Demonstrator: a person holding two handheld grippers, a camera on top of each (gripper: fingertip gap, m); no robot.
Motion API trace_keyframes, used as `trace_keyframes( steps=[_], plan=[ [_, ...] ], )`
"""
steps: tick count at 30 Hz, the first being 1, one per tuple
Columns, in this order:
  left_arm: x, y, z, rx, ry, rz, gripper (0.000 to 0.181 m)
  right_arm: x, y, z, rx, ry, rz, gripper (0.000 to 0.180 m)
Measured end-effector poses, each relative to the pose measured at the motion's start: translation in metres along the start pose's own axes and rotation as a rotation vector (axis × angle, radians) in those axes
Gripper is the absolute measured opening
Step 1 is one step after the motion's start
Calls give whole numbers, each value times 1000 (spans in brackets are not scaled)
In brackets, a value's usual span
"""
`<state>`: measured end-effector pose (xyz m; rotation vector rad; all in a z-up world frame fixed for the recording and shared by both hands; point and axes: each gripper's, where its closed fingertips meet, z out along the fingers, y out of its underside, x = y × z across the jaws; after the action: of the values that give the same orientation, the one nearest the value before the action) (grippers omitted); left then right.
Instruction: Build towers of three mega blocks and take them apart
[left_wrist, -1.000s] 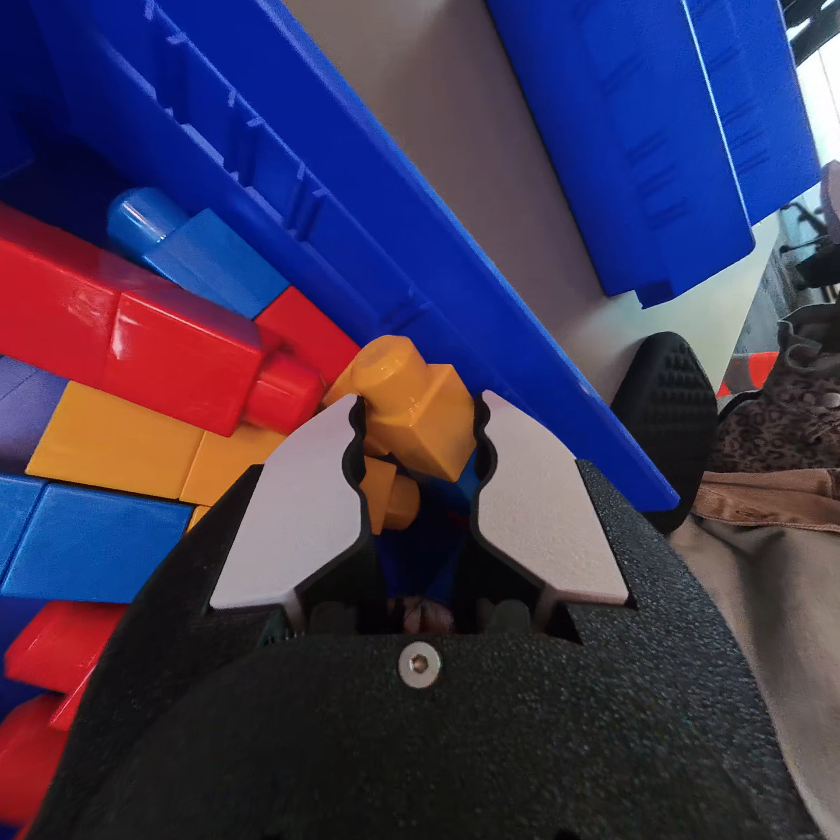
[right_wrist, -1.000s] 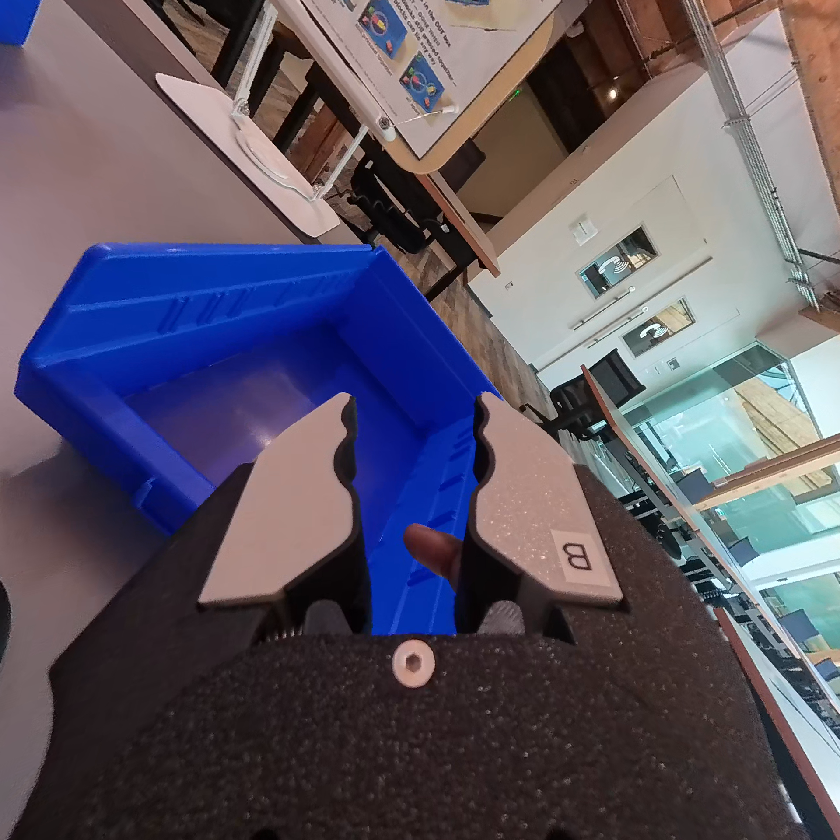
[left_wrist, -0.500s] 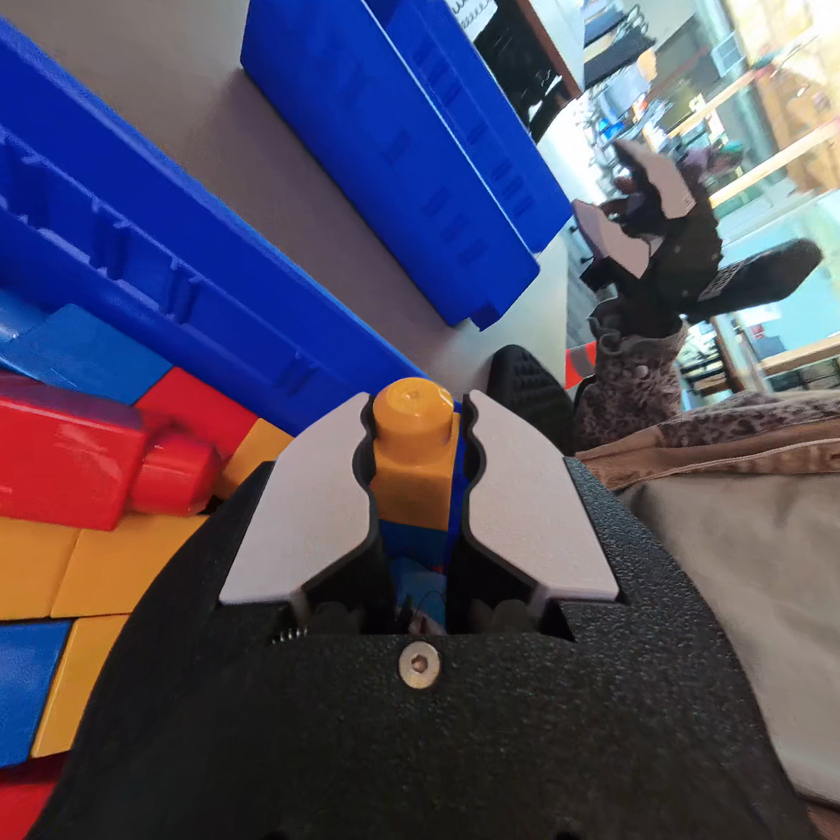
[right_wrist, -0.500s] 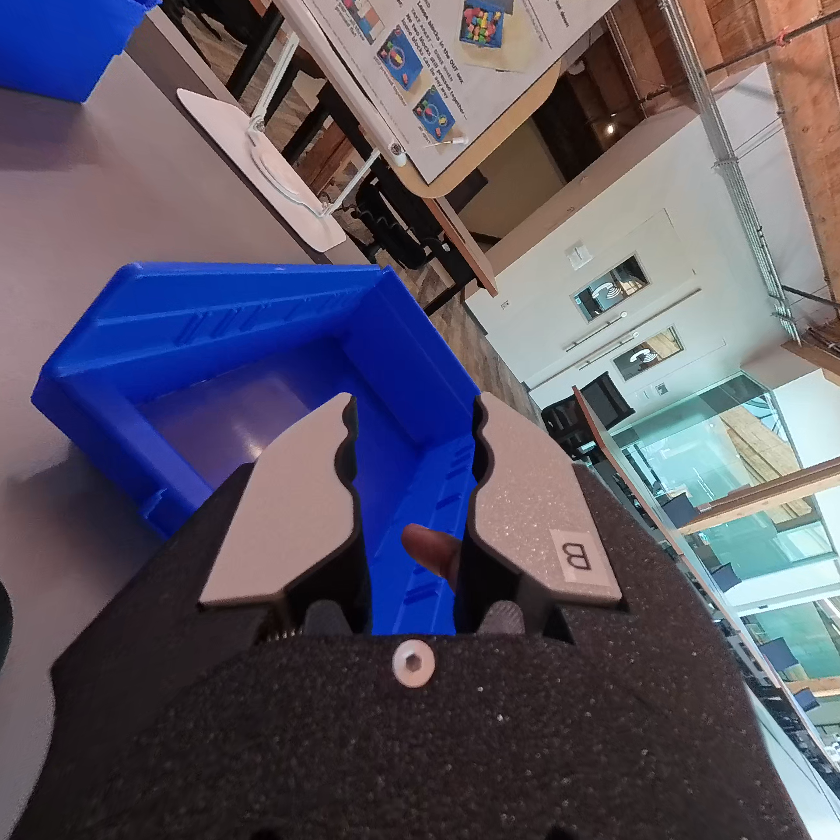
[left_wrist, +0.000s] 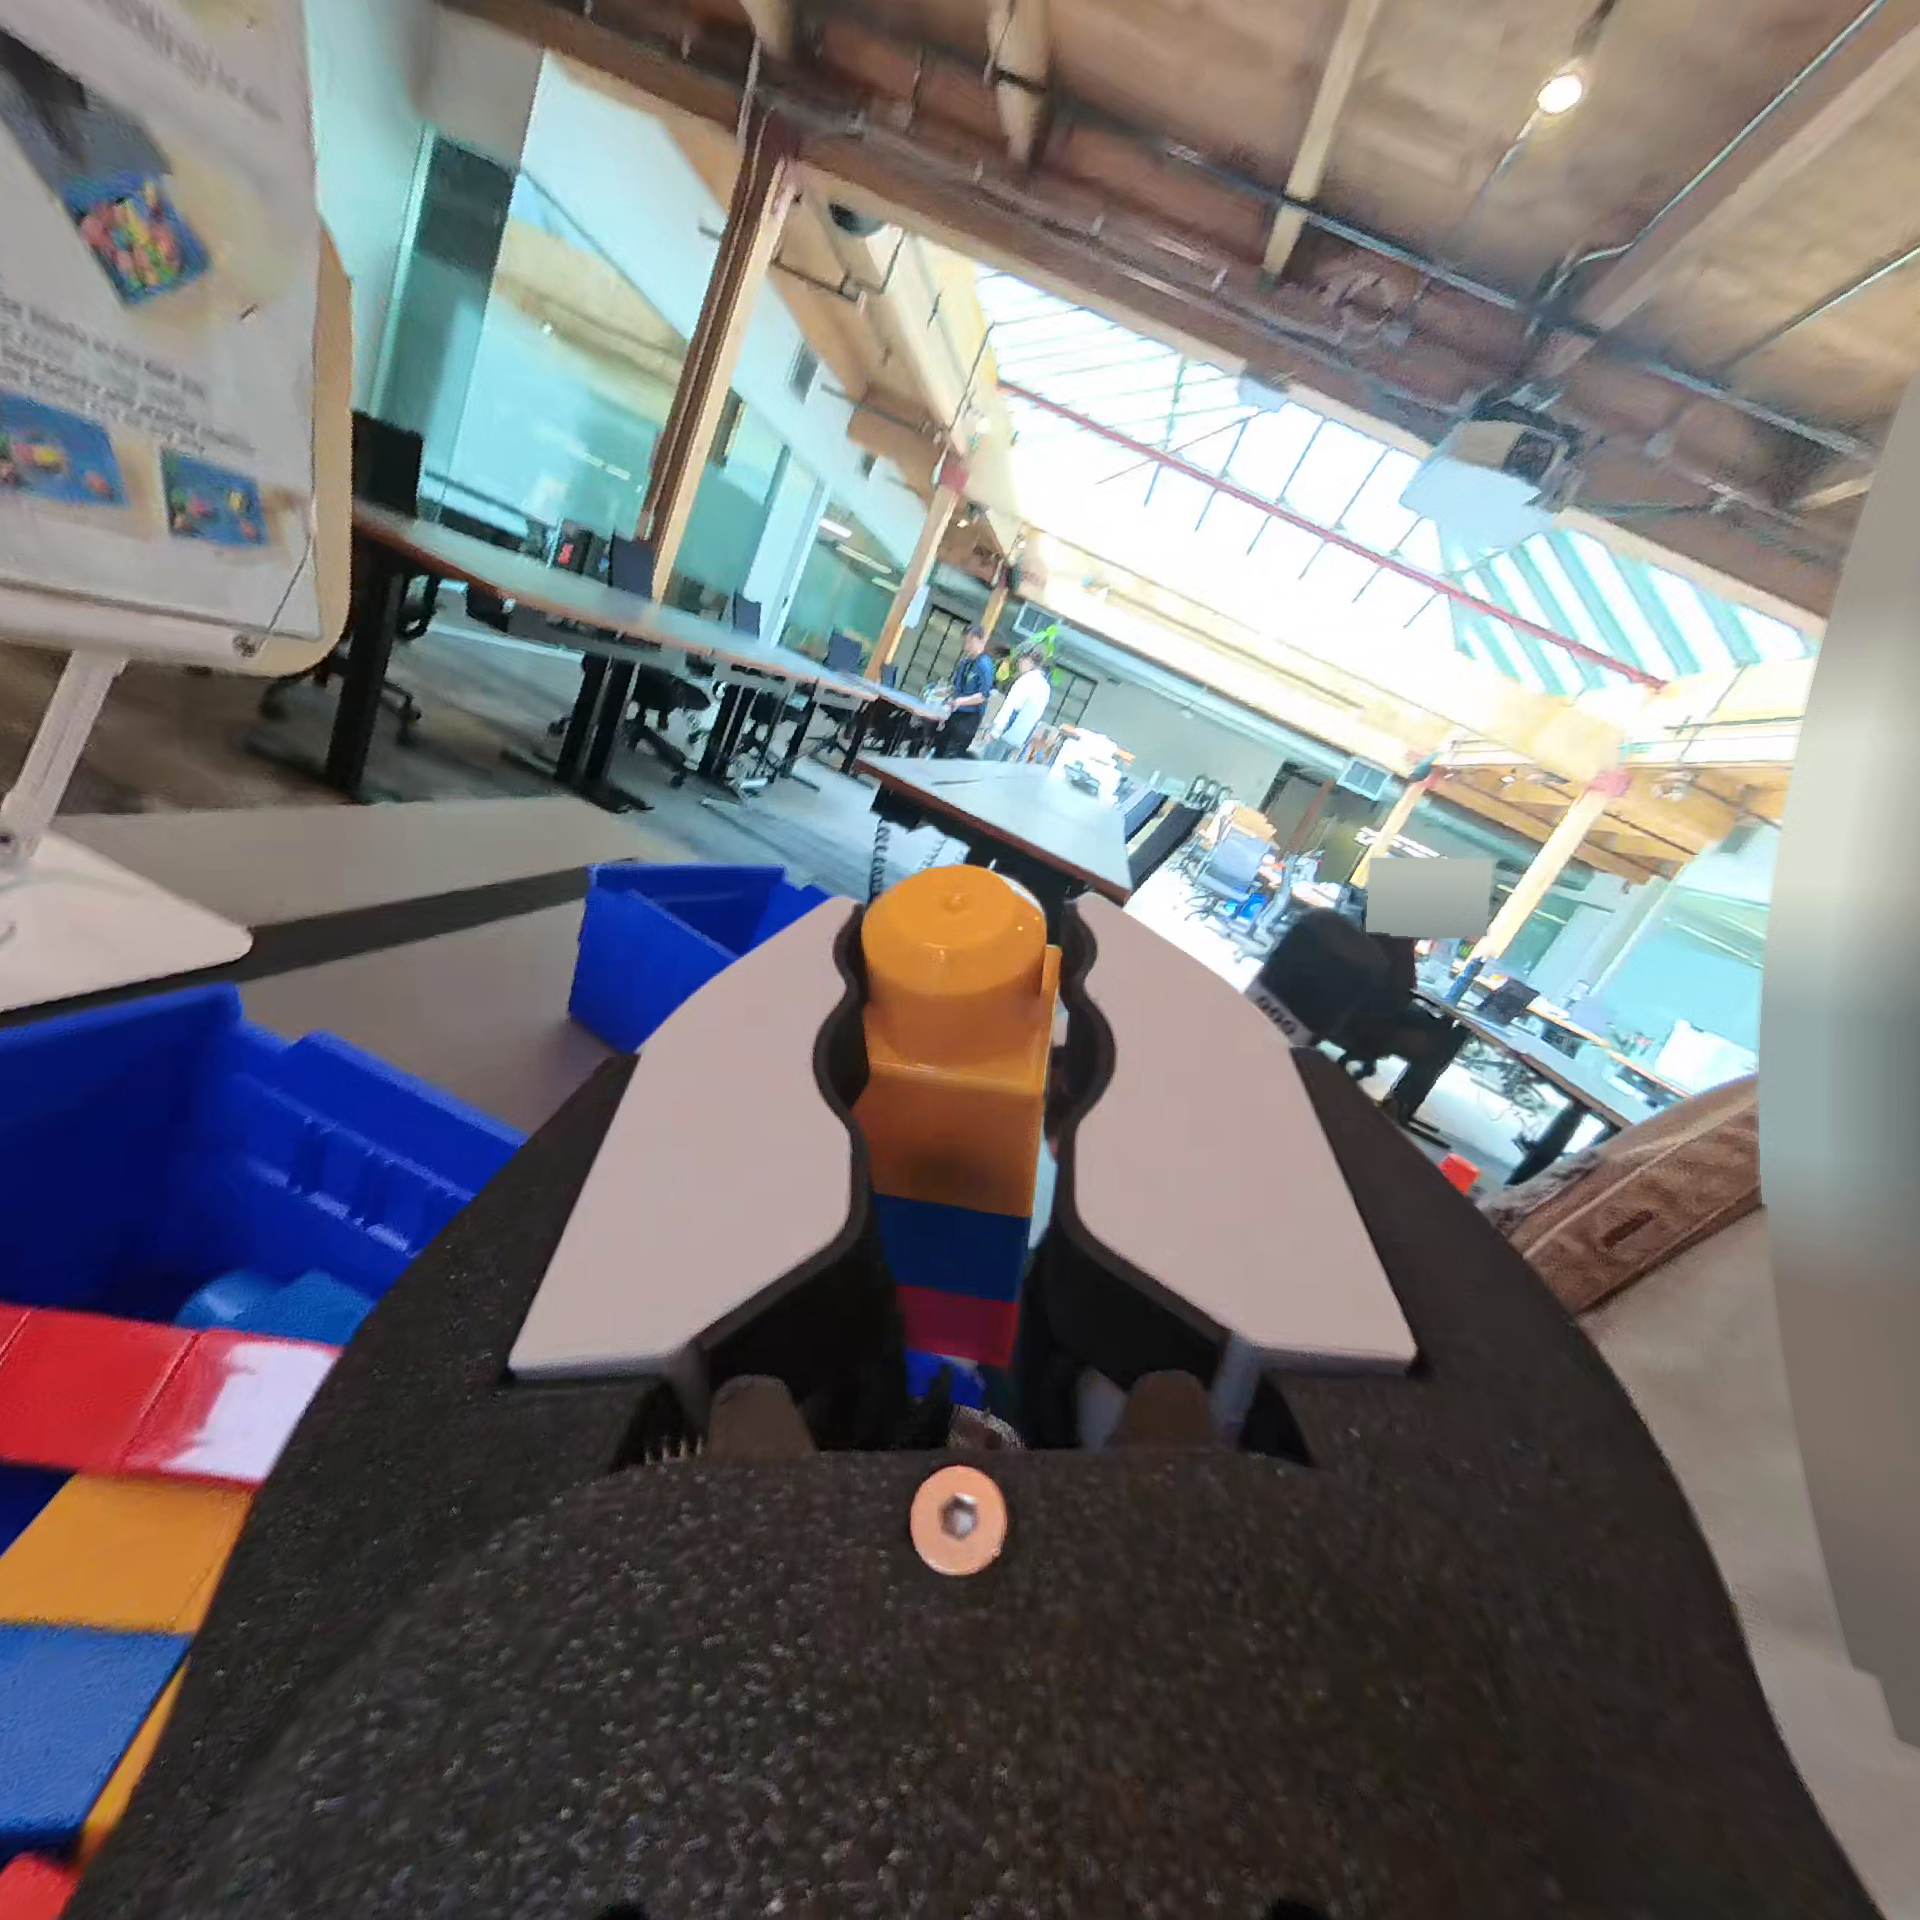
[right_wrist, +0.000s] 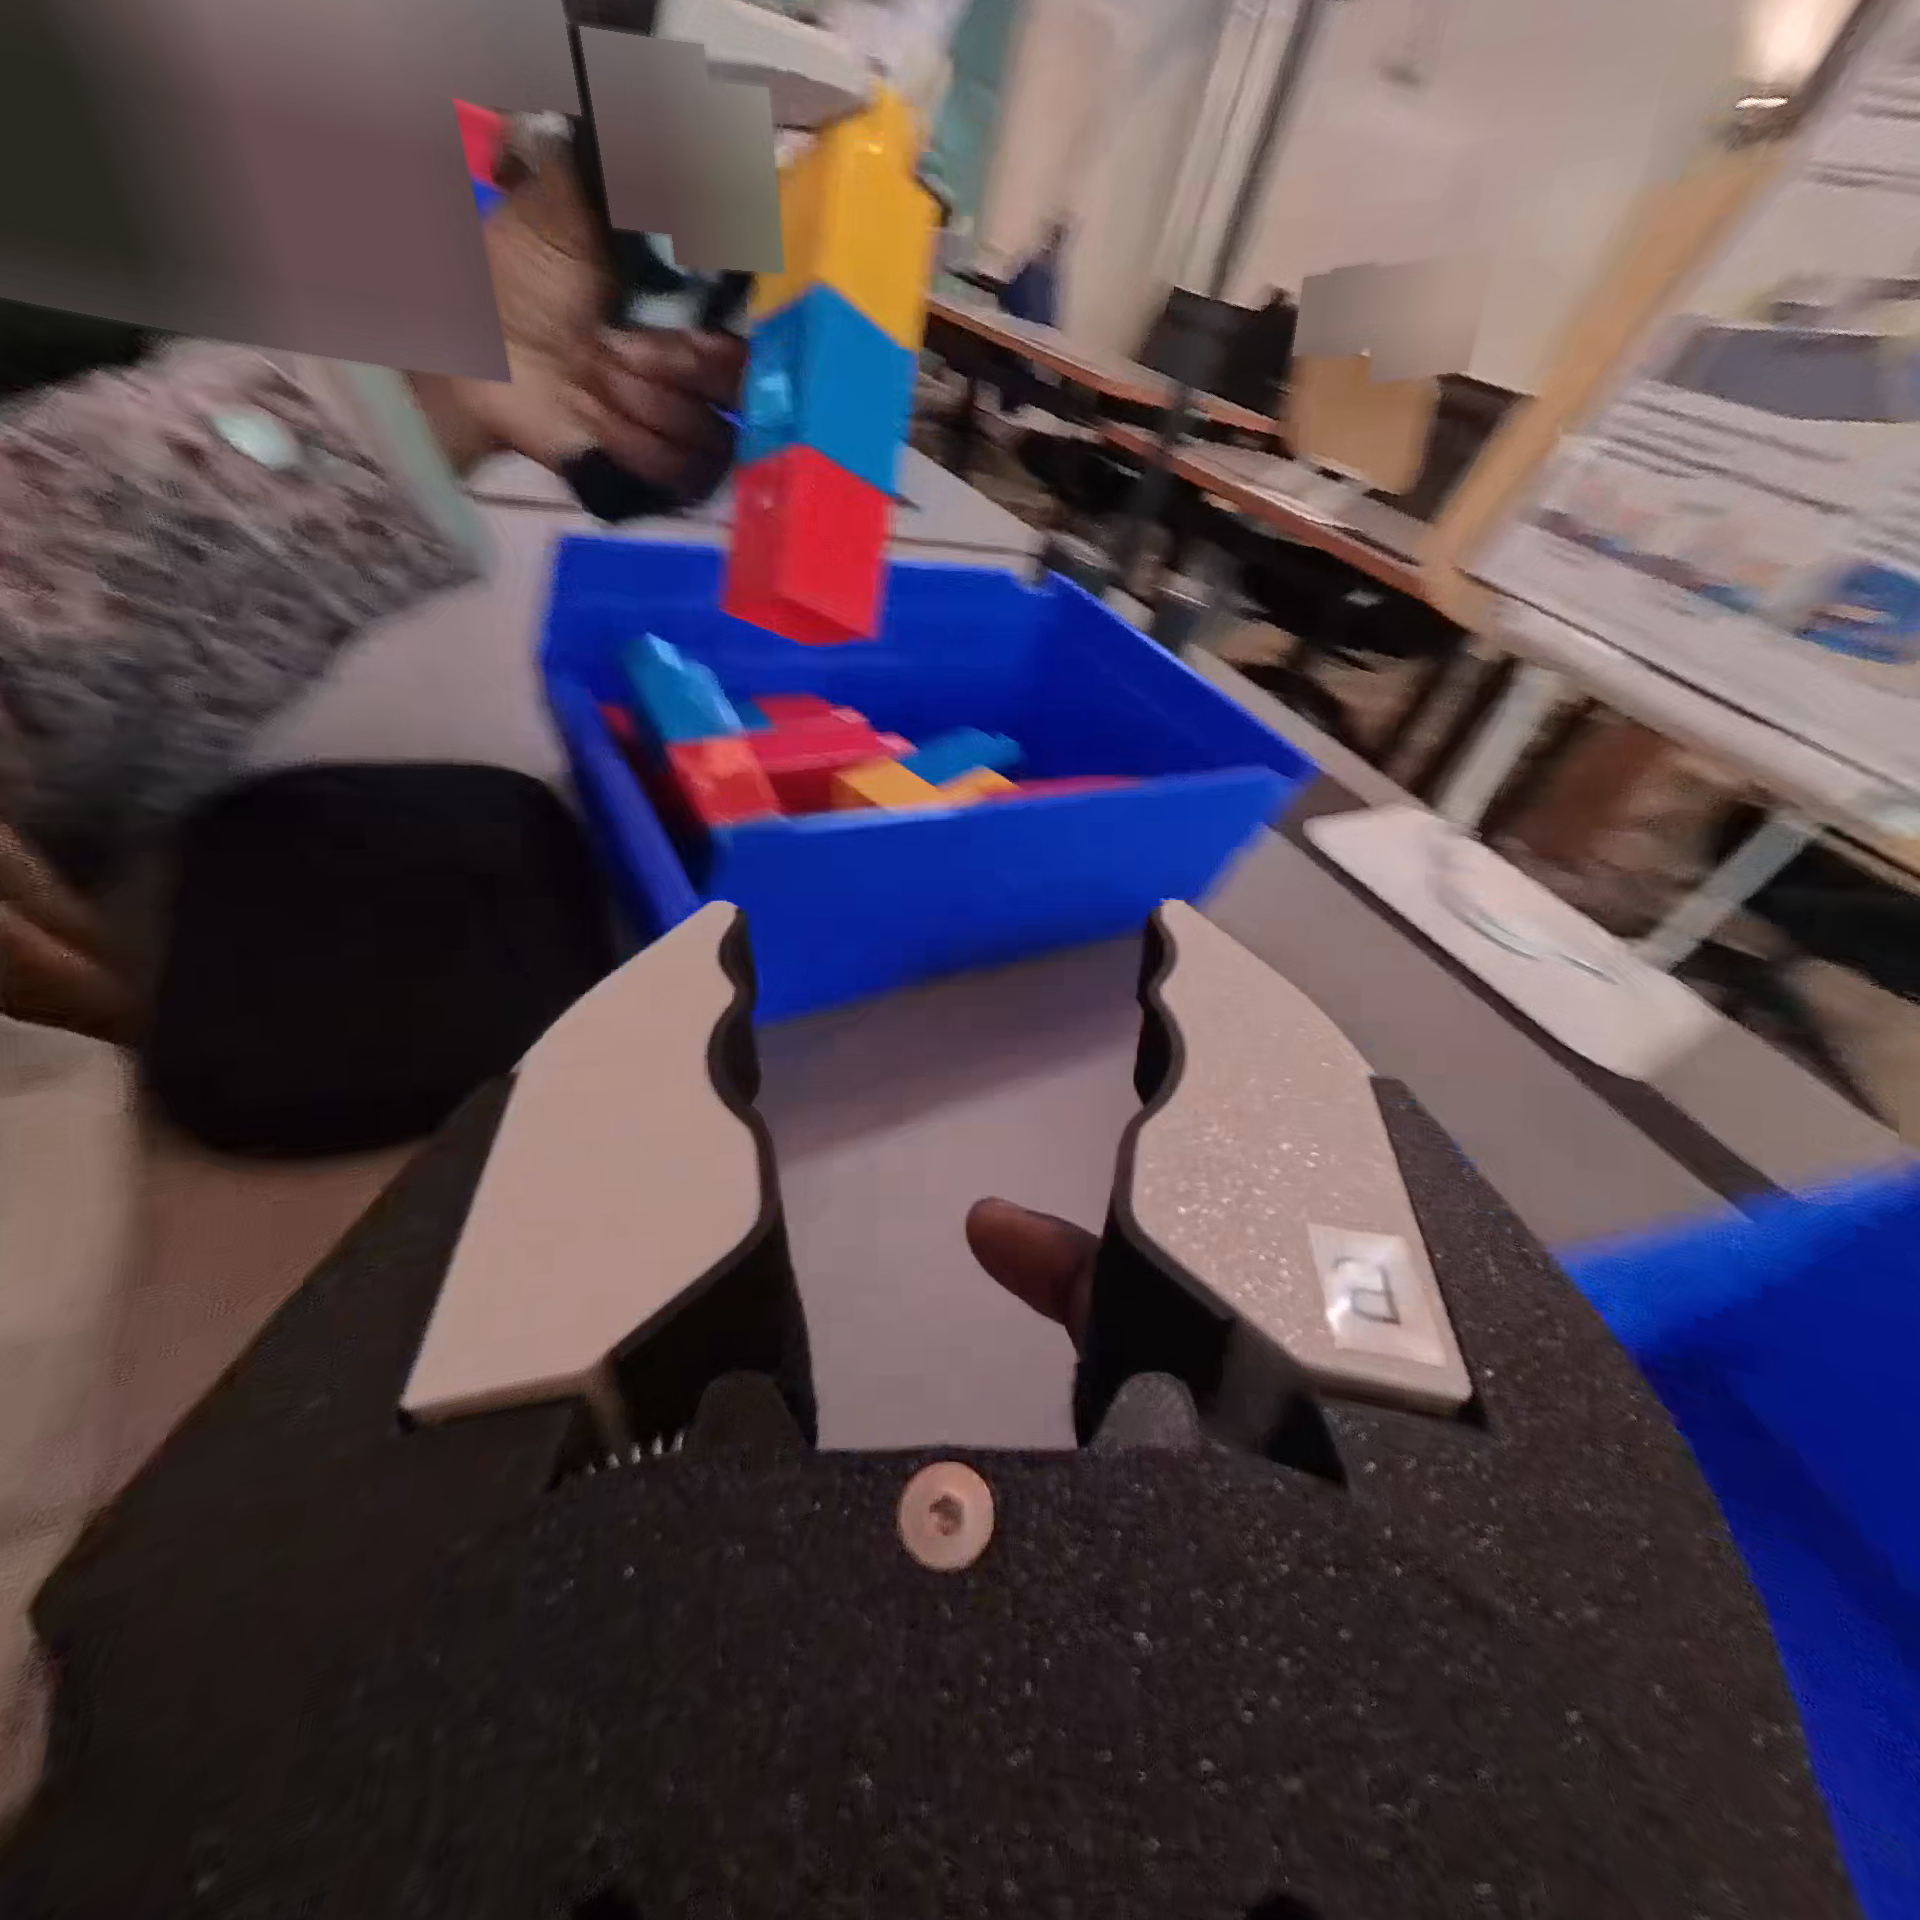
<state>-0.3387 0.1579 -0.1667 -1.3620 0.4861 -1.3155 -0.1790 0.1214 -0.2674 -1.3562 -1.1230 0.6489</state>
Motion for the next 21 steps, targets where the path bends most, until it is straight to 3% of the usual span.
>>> trace_keyframes(
  steps=[4, 7, 8, 9, 10, 12, 16, 21],
  plan=[
    [19, -1, 7, 20, 51, 33, 35, -35, -30, 53, 65, -227, 109, 79],
    [23, 3, 17, 31, 65, 39, 34, -42, -43, 84, 82, -288, 204, 78],
    [24, 4, 21, 32, 70, 32, 34, -41, -40, 93, 67, -279, 202, 75],
    [24, 6, 24, 31, 76, 27, 34, -41, -38, 98, 67, -278, 187, 60],
    [24, 7, 27, 35, 85, 23, 34, -41, -38, 101, 97, -273, 182, 44],
    [25, 4, 30, 99, 109, 21, 35, -37, -42, 99, 189, -272, 224, 42],
    [7, 13, 37, 179, 53, 20, 79, -13, -43, 88, 302, -208, 339, 35],
    [-7, 21, 29, 324, 97, -93, 82, -6, -36, 84, 347, -208, 385, 36]
  ],
)
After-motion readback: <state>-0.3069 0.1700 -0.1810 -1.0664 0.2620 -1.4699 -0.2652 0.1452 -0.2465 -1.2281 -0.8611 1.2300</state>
